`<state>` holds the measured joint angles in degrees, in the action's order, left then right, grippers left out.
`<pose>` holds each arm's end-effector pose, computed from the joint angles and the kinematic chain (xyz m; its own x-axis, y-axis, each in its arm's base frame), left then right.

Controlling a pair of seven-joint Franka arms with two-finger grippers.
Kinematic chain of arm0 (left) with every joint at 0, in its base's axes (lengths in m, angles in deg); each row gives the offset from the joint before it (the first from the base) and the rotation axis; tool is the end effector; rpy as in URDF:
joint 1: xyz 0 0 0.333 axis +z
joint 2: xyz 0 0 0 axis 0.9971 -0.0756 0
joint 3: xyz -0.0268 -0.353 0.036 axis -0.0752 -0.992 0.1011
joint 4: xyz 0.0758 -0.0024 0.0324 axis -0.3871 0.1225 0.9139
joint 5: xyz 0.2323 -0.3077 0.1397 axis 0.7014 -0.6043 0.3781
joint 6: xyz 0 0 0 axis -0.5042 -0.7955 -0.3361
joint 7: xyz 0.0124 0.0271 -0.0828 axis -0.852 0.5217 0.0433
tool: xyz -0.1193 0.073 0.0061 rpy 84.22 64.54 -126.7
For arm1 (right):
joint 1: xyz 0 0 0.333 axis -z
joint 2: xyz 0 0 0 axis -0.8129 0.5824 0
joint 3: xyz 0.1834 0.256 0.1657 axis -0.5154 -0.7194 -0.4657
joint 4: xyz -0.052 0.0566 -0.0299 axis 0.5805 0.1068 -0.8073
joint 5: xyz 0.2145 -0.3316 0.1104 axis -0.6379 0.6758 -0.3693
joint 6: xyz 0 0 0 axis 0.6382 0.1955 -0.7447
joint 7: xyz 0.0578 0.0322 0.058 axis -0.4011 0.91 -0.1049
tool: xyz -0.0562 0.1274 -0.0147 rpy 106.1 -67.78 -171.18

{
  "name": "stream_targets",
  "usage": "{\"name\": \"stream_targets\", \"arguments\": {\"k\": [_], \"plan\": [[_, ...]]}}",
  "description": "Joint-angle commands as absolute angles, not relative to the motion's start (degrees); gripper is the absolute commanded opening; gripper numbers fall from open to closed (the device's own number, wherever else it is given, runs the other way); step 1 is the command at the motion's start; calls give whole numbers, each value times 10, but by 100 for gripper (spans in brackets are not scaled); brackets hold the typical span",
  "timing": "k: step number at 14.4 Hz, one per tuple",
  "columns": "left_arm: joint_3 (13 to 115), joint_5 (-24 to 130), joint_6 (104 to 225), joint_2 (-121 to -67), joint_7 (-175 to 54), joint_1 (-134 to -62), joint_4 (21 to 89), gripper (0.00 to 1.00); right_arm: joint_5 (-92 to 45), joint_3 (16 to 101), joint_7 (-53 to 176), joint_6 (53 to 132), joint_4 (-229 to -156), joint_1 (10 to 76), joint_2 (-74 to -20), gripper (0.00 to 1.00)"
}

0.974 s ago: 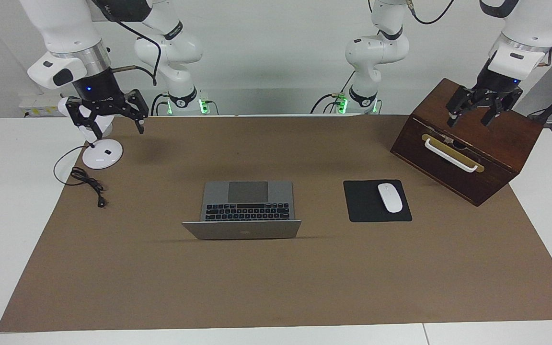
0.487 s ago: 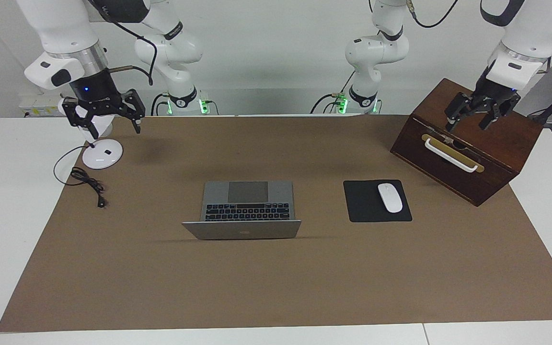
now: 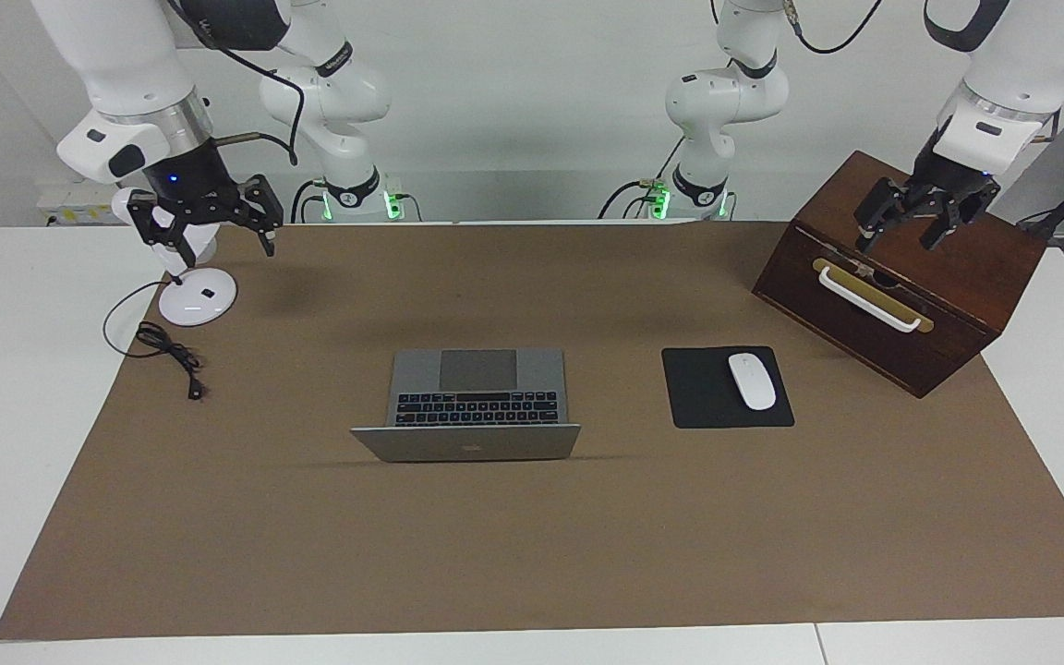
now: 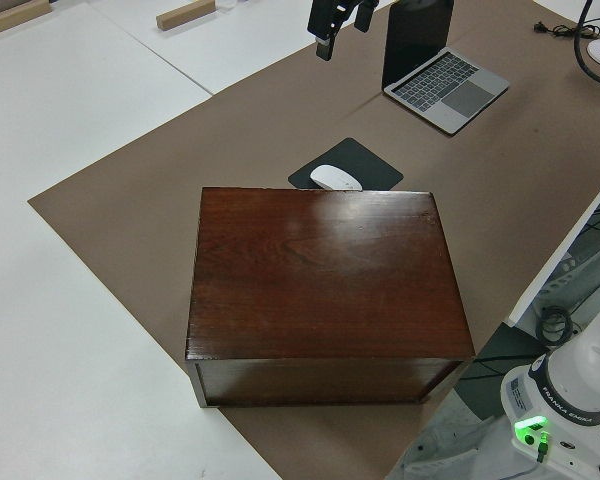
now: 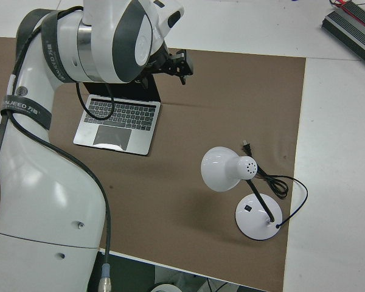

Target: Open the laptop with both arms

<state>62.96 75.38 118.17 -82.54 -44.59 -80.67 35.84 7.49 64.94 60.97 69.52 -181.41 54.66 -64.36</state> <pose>0.5677 0.0056 0.6506 0.9980 0.0156 0.0610 0.0131 -0.9990 0.0419 0.5686 0.0051 0.6395 0.9838 0.1663 0.0666 0.1654 -0.9860 0.0191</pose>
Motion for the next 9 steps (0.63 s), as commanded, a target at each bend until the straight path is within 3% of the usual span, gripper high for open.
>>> {"name": "stream_targets", "arguments": {"k": [1,9], "plan": [[628,765,1174,-822,-446,-807,361,100,81,644,629,687,-1822,563,-653,100],[629,775,1162,-818,-446,-808,363,100,83,644,660,684,-1822,569,-653,100]]}}
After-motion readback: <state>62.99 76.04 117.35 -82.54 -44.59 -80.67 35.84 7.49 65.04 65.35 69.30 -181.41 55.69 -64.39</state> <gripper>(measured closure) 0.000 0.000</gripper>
